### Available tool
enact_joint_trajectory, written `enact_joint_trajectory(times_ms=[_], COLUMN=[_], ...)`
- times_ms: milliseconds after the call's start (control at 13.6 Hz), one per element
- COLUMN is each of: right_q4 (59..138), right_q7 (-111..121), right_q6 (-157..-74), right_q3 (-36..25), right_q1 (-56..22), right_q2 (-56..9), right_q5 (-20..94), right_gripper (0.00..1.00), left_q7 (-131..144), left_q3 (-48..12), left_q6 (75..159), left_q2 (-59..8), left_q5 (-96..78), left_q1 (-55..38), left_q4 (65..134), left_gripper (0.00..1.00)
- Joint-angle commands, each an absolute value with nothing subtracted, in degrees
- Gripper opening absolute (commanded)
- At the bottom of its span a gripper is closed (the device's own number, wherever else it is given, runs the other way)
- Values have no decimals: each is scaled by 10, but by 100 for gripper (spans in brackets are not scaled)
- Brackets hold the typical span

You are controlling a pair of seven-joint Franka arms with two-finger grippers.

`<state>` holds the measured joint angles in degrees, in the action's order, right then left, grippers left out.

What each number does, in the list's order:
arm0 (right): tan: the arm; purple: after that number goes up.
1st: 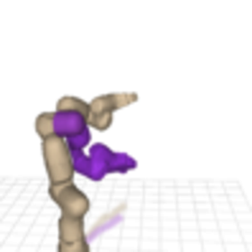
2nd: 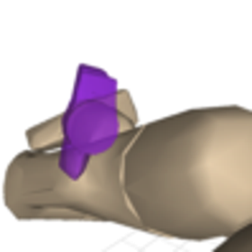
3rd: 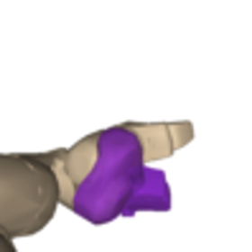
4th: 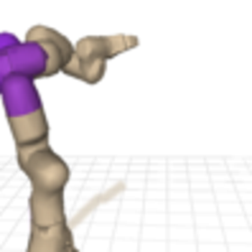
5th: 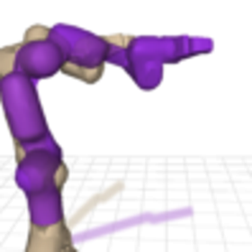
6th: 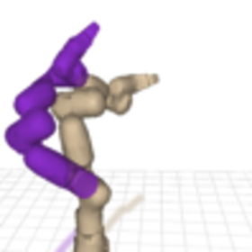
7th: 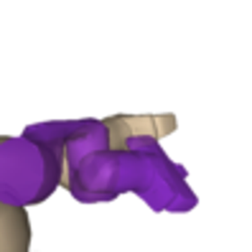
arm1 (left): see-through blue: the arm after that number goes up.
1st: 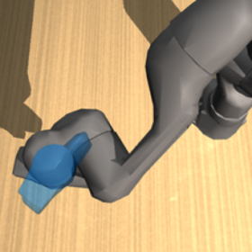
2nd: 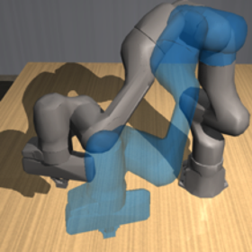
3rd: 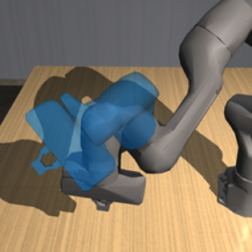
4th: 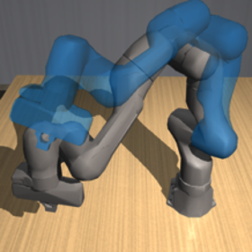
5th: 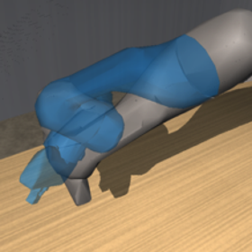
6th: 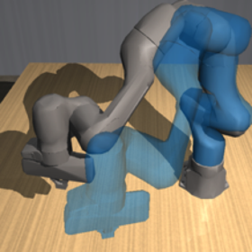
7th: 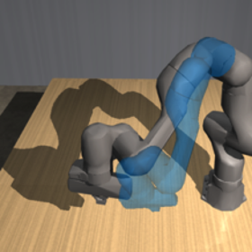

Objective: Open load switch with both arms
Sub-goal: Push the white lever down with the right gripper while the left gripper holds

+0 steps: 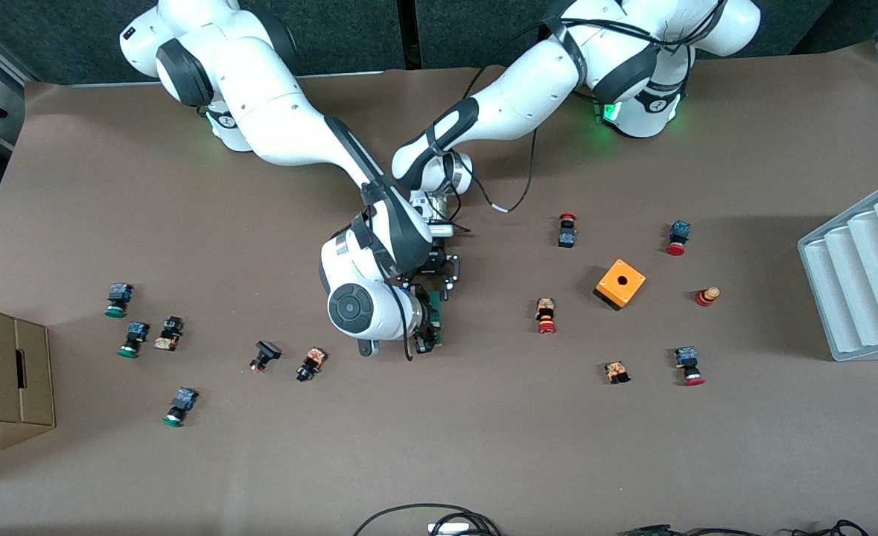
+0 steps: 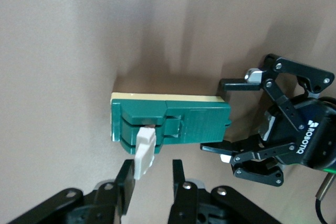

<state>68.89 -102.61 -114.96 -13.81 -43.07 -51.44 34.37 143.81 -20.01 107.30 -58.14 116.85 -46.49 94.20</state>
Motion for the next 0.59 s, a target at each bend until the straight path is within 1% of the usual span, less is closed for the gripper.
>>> enact_joint_trajectory(times_ms=[0,517], right_q4=[732,758], right_q7=[-1023,-1019], right_q6=[-1138,-1138], right_q3=[-137,-137], right_q1=[-434,-444], right_q2=[-480,-468], right_q5=[329,326], right_gripper=[36,36], left_q7=[1429,1429], left_q3=[-192,-192], left_q6=[1072,1073], left_q2=[-596,-596], left_q5=[1172,1172], left_q1=[-469,-469], left_q4=[926,926], left_gripper=[81,81])
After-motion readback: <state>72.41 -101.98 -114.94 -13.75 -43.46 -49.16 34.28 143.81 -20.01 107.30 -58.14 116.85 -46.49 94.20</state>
